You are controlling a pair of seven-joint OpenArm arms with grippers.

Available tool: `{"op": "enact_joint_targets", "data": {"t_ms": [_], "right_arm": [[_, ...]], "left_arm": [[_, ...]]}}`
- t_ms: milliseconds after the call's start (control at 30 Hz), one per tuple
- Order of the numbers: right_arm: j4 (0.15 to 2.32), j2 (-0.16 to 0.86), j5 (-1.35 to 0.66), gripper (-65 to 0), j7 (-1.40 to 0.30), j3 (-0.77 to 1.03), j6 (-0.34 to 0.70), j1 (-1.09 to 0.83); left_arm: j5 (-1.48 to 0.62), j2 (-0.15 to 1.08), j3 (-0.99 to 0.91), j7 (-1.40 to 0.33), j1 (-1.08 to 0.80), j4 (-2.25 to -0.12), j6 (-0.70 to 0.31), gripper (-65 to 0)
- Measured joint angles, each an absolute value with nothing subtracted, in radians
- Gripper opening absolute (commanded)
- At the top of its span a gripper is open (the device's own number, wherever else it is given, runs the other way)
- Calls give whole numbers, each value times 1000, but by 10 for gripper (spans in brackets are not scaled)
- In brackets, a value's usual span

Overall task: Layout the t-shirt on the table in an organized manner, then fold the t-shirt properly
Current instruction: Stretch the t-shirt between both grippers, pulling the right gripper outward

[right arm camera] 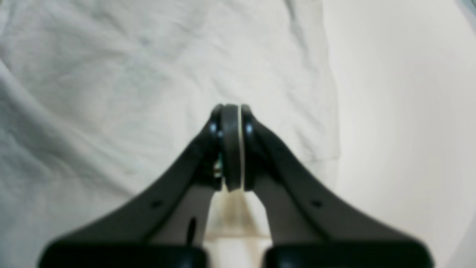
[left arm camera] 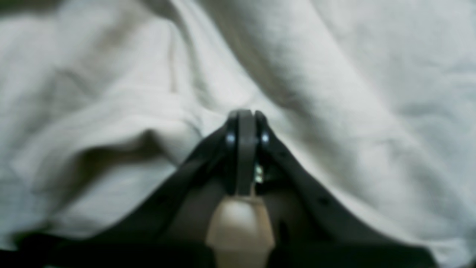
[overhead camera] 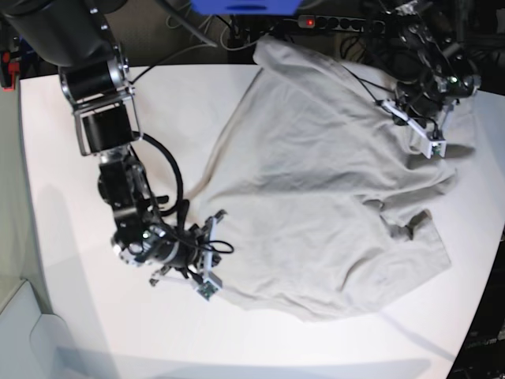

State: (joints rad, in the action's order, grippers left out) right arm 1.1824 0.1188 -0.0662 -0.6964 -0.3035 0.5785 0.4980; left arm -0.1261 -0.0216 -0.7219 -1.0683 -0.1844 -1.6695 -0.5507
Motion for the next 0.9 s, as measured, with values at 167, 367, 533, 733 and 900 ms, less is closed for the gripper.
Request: {"op": "enact_joint_targets", "data": {"t_ms": [167,367,533,733,900], "right_arm": [[1183,118,-68,-644,-693,-304,579,492],[1182,118,-67,-644,-695,-304,579,460],[1182,118,-67,-642,-693,-304,579,430],[1182,115,-66,-642,-690,-306,579,419],[1182,85,-66,-643,-688,-396,577,439]], "left_arm": [[-109,113,-728,-948,-177,-1555,-550,-648],[-95,248,-770,-900,-39,-1342,-550,-648],[-64,347,-847,-952,123,-1257,-543,-648],[-84,360,-897,-1115,242,-1450,-547,-648],[-80,221,-919,-1231,194,-1676,-547,-648]]}}
